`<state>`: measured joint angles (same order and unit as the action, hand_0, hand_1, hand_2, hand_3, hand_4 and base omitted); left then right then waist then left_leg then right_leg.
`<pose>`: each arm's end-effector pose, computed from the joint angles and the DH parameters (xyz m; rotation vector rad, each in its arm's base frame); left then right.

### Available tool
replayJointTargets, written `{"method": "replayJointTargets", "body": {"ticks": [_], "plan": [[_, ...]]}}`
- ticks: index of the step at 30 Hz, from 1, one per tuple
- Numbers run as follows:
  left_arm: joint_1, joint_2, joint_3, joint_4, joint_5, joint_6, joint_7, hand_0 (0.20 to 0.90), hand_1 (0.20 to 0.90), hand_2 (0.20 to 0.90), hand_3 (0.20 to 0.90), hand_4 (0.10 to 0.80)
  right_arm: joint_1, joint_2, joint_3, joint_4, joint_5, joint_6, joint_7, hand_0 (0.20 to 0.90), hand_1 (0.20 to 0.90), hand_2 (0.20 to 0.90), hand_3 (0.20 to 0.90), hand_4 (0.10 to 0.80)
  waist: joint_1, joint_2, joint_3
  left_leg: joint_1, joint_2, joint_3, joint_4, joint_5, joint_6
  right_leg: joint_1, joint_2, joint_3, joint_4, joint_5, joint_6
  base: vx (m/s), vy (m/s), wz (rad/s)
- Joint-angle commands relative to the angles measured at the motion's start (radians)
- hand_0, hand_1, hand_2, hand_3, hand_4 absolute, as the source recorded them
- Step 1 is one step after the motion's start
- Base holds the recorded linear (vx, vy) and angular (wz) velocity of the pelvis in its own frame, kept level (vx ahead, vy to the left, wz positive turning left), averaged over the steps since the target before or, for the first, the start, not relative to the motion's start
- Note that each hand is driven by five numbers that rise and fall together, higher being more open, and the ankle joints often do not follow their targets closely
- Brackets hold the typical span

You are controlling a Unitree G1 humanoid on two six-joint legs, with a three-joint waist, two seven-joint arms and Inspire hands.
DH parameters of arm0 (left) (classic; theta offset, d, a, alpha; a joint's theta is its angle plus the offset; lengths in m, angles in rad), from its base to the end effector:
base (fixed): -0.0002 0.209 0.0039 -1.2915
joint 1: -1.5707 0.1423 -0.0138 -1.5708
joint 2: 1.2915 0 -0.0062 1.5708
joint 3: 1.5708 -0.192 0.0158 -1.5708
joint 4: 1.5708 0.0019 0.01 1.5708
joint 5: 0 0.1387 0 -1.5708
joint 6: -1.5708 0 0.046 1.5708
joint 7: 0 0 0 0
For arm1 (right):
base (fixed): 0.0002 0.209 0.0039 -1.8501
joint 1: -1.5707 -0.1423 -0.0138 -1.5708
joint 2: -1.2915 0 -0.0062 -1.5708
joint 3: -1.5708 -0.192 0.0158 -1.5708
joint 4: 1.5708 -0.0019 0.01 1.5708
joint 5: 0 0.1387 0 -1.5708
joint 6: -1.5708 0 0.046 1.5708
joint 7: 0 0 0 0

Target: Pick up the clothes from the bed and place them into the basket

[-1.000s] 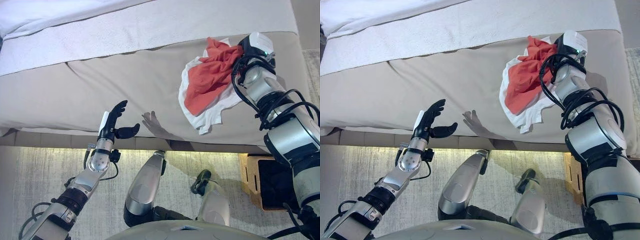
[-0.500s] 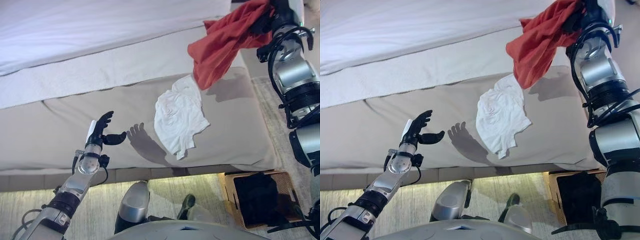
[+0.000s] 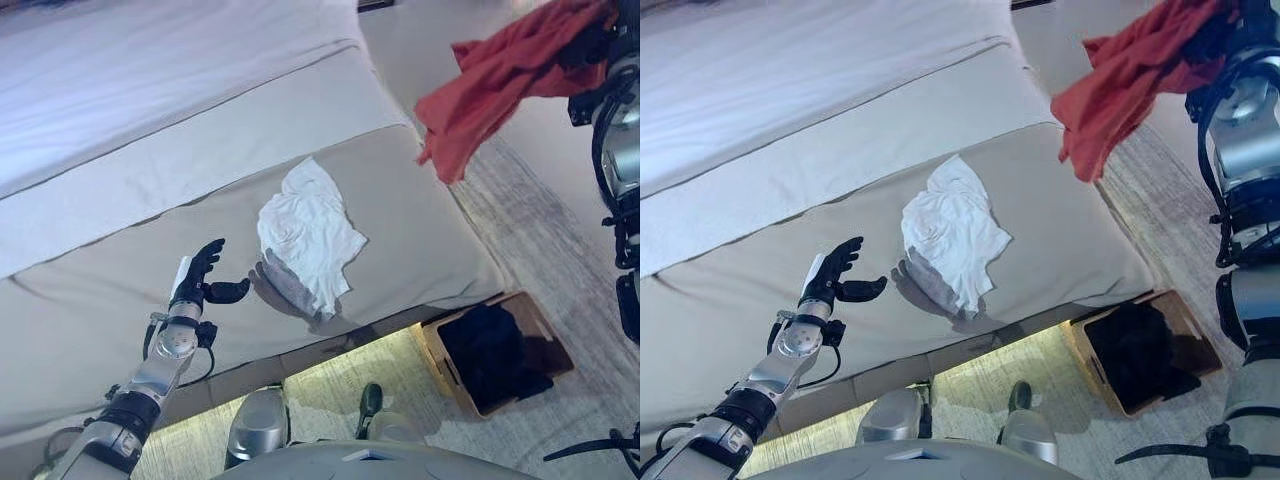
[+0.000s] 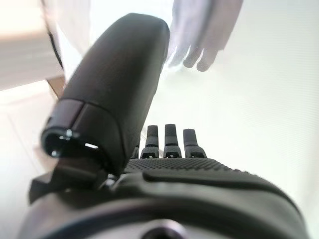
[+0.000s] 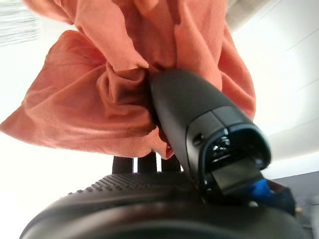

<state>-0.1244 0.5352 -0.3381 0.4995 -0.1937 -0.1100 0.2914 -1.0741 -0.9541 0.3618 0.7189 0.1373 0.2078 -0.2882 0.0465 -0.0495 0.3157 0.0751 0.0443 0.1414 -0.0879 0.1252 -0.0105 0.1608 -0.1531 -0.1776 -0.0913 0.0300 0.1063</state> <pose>0.2064 0.2371 -0.0130 0.4672 0.2867 0.1202 0.3278 -0.3079 0.2713 -0.7852 -0.1982 -0.6113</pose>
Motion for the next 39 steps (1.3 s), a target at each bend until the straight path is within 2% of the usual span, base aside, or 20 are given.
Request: {"method": "replayJointTargets", "body": {"ticks": [1,8,15,21,31,39], "plan": [[-0.041,-0.031,-0.024,0.077,0.045,-0.069,0.037,0.900,0.900,0.900,0.900,0.800,0.038,-0.104,0.020,-0.075,-0.024,-0.076,-0.023,0.300,0.300,0.300,0.200,0.100,-0.035,0.005,-0.220,0.043,0.067,0.032,0.001,-0.123,-0.052,-0.066,0.028,0.021,0.026,0.005,-0.019,-0.012,-0.005,-0.27],[-0.075,-0.075,-0.011,0.107,0.075,-0.063,0.040,0.900,0.900,0.900,0.900,0.800,0.243,-0.077,-0.110,-0.111,-0.035,-0.074,-0.009,0.300,0.300,0.300,0.200,0.100,-0.102,0.011,-0.209,0.071,0.076,0.084,0.001,-0.142,-0.054,-0.080,0.043,0.081,0.009,0.021,-0.017,-0.025,-0.006,-0.30],[-0.087,-0.097,-0.012,0.111,0.101,-0.055,0.022,0.900,0.900,0.900,0.900,0.800,0.389,-0.034,-0.176,-0.089,-0.054,-0.068,0.007,0.300,0.300,0.300,0.200,0.100,-0.140,0.018,-0.197,0.083,0.085,0.113,0.001,-0.145,-0.058,-0.093,0.060,0.118,0.007,0.027,-0.021,-0.006,-0.034,-0.23],[-0.091,-0.098,-0.029,0.102,0.110,-0.047,0.009,0.900,0.900,0.900,0.900,0.800,0.424,-0.024,-0.181,-0.025,-0.042,-0.051,0.034,0.300,0.300,0.300,0.200,0.100,-0.154,0.026,-0.187,0.078,0.090,0.124,0.001,-0.140,-0.063,-0.103,0.070,0.131,0.004,0.029,-0.027,-0.008,-0.051,-0.10],[-0.113,-0.108,-0.057,0.108,0.118,-0.046,-0.004,0.900,0.900,0.900,0.900,0.800,0.424,0.016,-0.142,0.097,-0.061,-0.073,0.088,0.300,0.300,0.300,0.200,0.100,-0.158,0.048,-0.168,0.070,0.089,0.127,0.001,-0.131,-0.070,-0.118,0.073,0.128,0.004,0.033,-0.032,-0.004,-0.055,-0.03],[-0.122,-0.107,-0.068,0.106,0.102,-0.056,-0.006,0.900,0.900,0.900,0.900,0.800,0.410,0.042,-0.141,0.175,-0.073,-0.057,0.085,0.300,0.300,0.300,0.200,0.100,-0.160,0.085,-0.143,0.058,0.083,0.127,0.001,-0.126,-0.072,-0.129,0.069,0.126,0.005,0.033,-0.032,-0.004,0.003,0.02]]}}
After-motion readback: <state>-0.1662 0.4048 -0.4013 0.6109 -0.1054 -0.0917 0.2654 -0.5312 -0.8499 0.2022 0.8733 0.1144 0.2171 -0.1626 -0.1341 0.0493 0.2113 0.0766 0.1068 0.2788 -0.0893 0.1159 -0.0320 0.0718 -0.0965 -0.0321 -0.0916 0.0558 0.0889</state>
